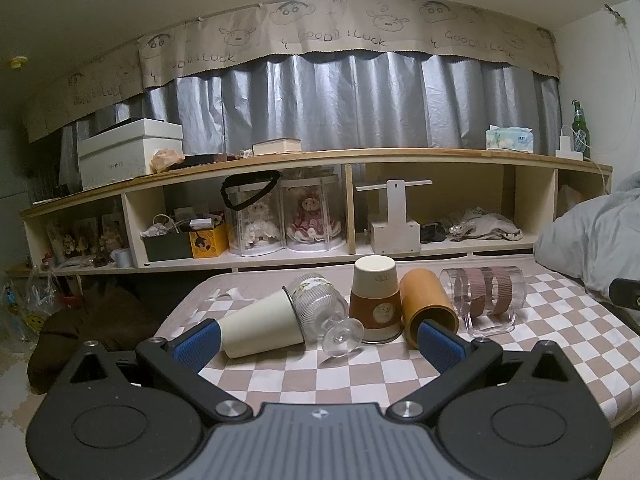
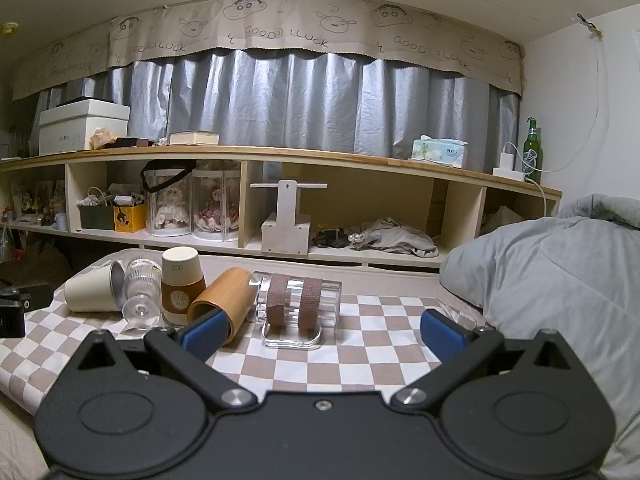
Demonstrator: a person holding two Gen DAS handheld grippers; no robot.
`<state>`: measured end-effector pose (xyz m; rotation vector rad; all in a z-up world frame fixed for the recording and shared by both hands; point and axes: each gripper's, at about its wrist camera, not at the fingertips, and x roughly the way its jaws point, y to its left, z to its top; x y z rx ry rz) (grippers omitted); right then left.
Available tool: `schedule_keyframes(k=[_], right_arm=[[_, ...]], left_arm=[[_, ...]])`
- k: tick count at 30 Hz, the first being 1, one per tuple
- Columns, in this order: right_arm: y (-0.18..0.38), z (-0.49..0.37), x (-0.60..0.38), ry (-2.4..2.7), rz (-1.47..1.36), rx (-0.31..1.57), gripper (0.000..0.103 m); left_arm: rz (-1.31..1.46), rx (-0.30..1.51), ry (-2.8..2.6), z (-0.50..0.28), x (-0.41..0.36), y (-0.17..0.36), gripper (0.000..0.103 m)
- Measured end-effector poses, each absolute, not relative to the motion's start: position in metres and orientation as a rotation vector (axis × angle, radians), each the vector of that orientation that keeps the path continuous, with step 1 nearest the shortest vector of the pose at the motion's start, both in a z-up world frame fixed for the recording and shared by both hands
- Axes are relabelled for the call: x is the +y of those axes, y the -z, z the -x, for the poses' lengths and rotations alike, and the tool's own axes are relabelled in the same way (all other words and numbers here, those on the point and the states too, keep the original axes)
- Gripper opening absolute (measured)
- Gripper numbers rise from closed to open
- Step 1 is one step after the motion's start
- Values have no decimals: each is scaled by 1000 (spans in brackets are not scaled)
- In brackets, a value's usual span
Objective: Flip cup upright
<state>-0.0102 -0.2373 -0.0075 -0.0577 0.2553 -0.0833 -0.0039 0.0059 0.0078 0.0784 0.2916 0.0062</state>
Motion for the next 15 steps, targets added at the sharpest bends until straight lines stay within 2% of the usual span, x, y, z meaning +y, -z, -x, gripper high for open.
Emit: schedule_keyframes(k=[15], right_arm=[[8,10,-237,83,62,258,103]], left_arm=[[-86,290,-7,4,3,-6,103]])
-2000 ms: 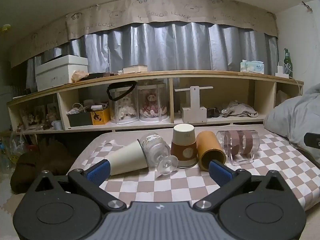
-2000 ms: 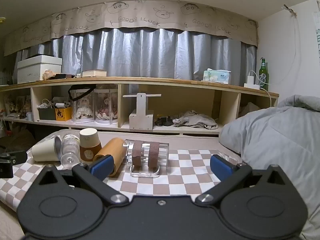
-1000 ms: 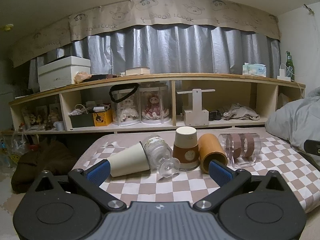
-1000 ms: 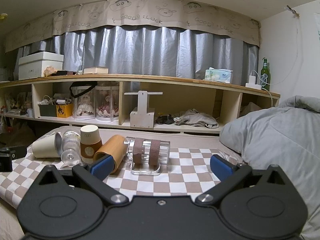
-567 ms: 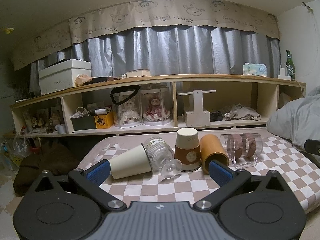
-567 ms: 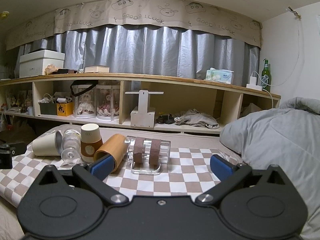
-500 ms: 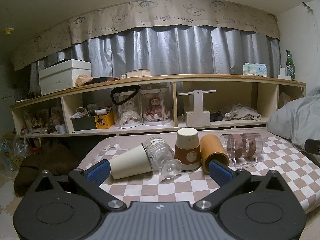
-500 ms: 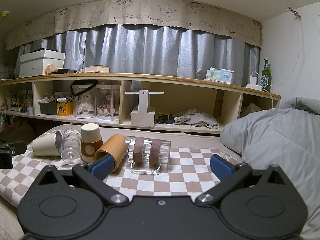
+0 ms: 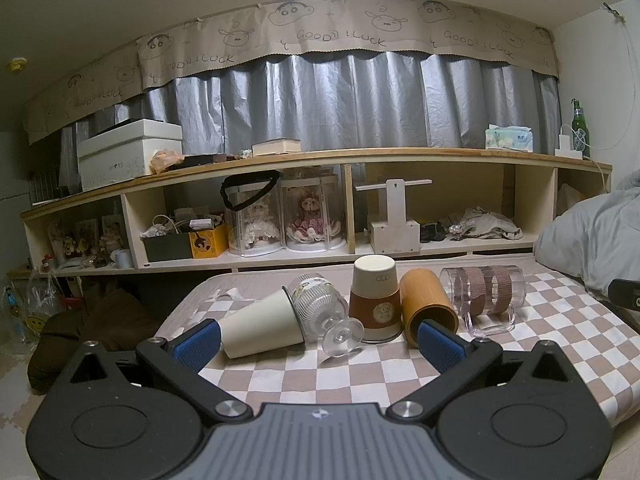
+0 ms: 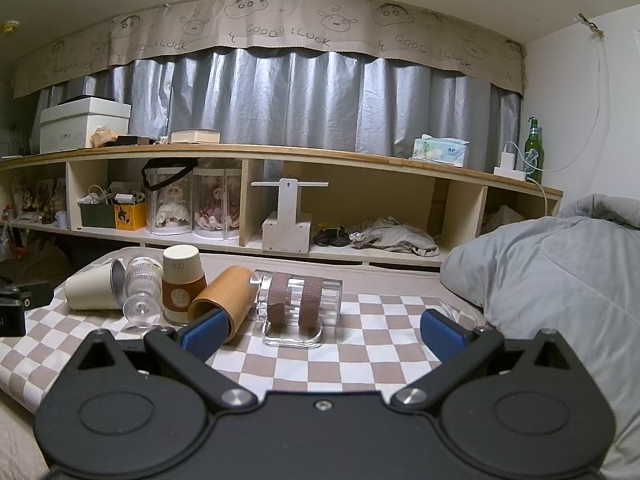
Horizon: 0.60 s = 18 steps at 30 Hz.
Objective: Flip cup upright
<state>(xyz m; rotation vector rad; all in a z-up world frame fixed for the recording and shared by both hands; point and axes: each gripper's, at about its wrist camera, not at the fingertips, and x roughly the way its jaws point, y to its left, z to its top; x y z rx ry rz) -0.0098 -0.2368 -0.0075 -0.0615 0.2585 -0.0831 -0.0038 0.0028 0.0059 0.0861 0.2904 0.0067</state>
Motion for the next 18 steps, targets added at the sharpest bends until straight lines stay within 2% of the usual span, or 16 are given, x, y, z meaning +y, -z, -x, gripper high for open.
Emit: schedule_keyframes(k=[18], right_arm=[[7,9,-237,82,64,262,103]], left_arm=[[-90,288,-9,4,4,-7,103]])
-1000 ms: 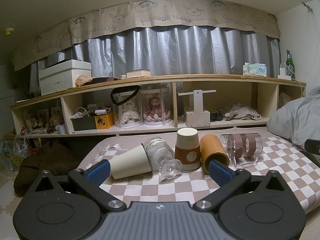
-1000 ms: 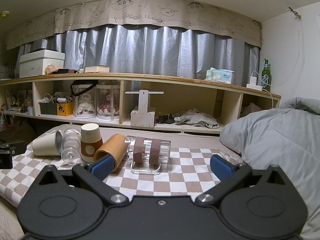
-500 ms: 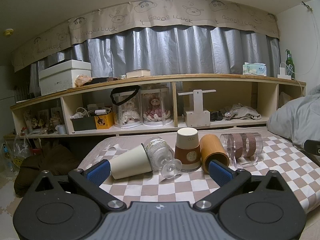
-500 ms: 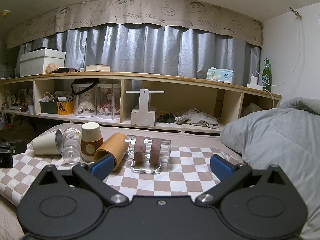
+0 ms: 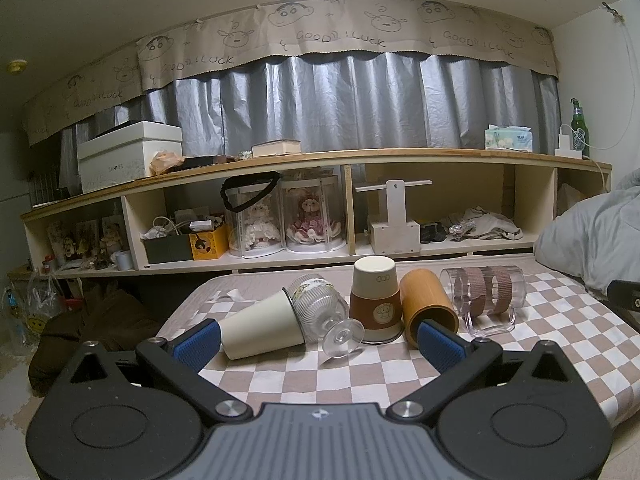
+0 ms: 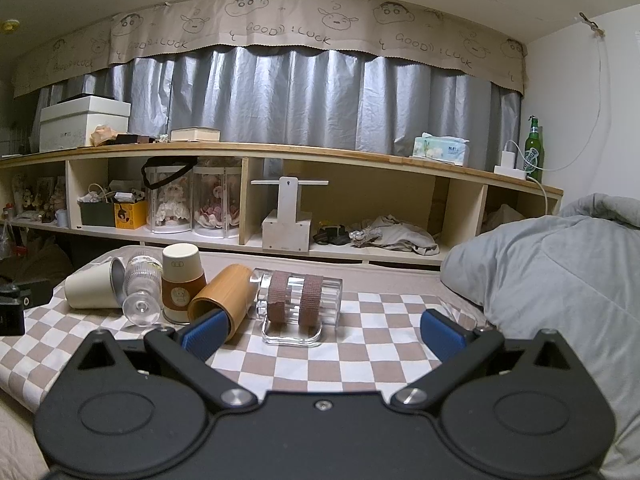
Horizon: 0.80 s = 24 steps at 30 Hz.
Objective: Flip cup upright
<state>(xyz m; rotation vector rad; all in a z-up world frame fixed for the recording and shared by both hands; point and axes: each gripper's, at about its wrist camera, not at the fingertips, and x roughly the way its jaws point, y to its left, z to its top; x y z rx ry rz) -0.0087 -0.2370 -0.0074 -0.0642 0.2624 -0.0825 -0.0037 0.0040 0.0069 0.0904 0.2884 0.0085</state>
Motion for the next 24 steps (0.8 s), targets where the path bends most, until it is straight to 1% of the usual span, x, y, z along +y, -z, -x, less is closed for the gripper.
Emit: schedule_keyframes(k=[18,24], right_arm=[[8,9,-236,82,64,262,103],[18,9,-233,71,61,249,103]], left_arm=[[-94,281,-6,5,2,-6,103],[-119,258,2,7,-4,-4,103]])
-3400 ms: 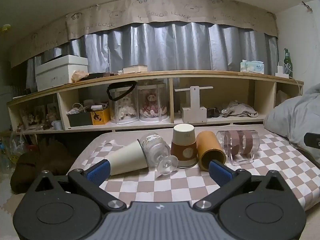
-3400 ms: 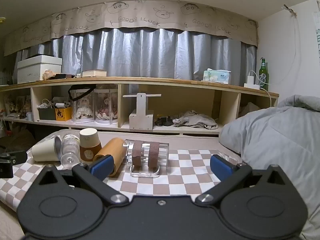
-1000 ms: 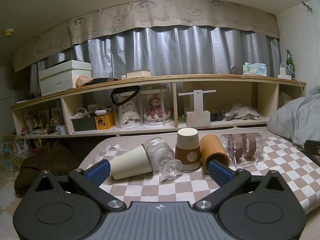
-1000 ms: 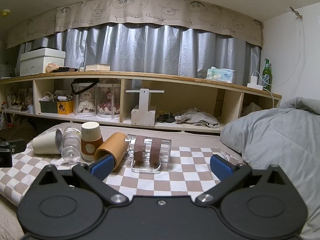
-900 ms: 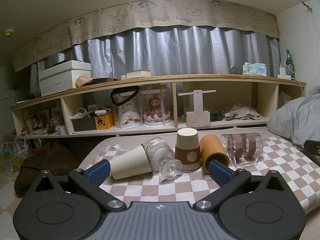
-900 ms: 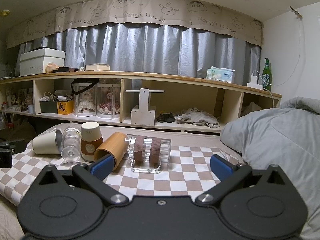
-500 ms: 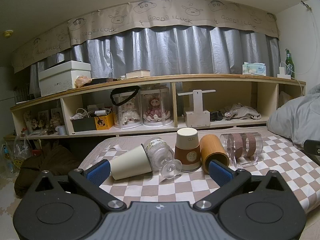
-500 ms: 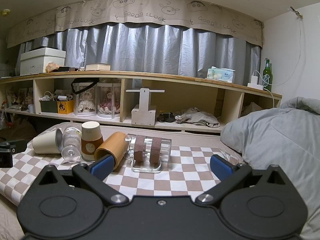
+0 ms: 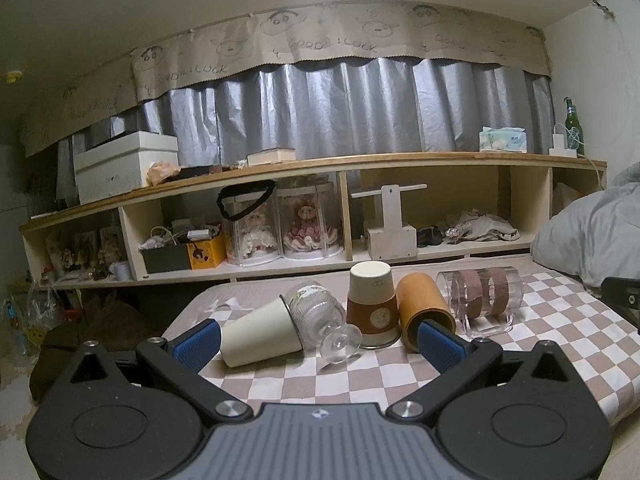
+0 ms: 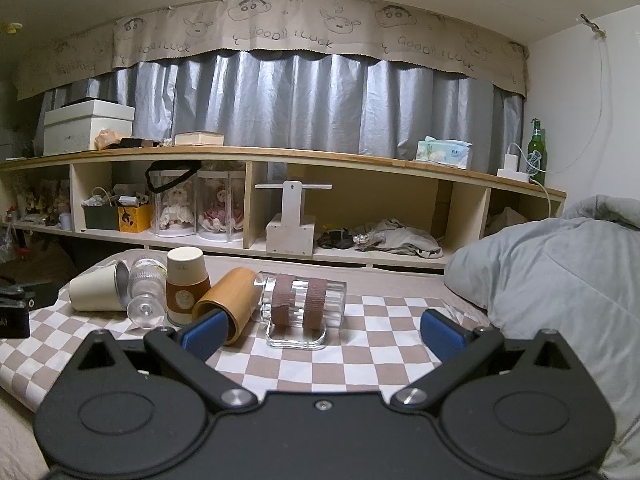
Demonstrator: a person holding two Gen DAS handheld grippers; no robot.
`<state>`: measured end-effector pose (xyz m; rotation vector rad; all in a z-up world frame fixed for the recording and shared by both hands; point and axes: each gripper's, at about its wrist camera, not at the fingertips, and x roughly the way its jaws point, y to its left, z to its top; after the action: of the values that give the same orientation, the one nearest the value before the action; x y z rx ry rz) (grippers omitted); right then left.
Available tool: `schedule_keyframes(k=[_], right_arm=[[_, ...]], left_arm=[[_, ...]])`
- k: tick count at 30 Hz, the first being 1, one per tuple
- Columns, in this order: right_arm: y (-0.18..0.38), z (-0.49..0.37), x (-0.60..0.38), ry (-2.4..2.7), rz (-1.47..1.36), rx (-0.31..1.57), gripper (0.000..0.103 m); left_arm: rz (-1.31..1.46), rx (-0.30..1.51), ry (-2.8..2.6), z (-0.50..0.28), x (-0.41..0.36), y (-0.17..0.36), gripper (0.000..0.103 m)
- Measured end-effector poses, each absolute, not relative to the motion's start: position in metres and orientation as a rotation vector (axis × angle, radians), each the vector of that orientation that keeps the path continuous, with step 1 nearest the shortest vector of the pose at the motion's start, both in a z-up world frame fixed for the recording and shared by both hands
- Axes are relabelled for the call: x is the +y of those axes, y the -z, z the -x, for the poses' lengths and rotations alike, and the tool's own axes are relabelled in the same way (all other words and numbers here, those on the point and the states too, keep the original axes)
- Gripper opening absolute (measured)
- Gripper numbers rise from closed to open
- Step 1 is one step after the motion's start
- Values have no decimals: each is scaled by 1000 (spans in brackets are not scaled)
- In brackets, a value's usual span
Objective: Flip cup upright
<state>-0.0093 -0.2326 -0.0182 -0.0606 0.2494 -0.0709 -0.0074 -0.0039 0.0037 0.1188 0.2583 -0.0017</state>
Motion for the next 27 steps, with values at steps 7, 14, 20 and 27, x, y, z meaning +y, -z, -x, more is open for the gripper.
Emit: schedule_keyframes(k=[7,14,20,27], right_arm=[[17,2,-237,82,50,254,103],[10,-25,-238,75,123,257,103],[9,-64,-233,70,299,262,103],[23,-126,-228,44,445,376,103]], left_arm=[[-113,251,2,7,-2,-4,103],[-100,257,2,4,1,-3,103],[-108,253,2,2,1,-1,103],[-101,290,35,-5,2,4,103]])
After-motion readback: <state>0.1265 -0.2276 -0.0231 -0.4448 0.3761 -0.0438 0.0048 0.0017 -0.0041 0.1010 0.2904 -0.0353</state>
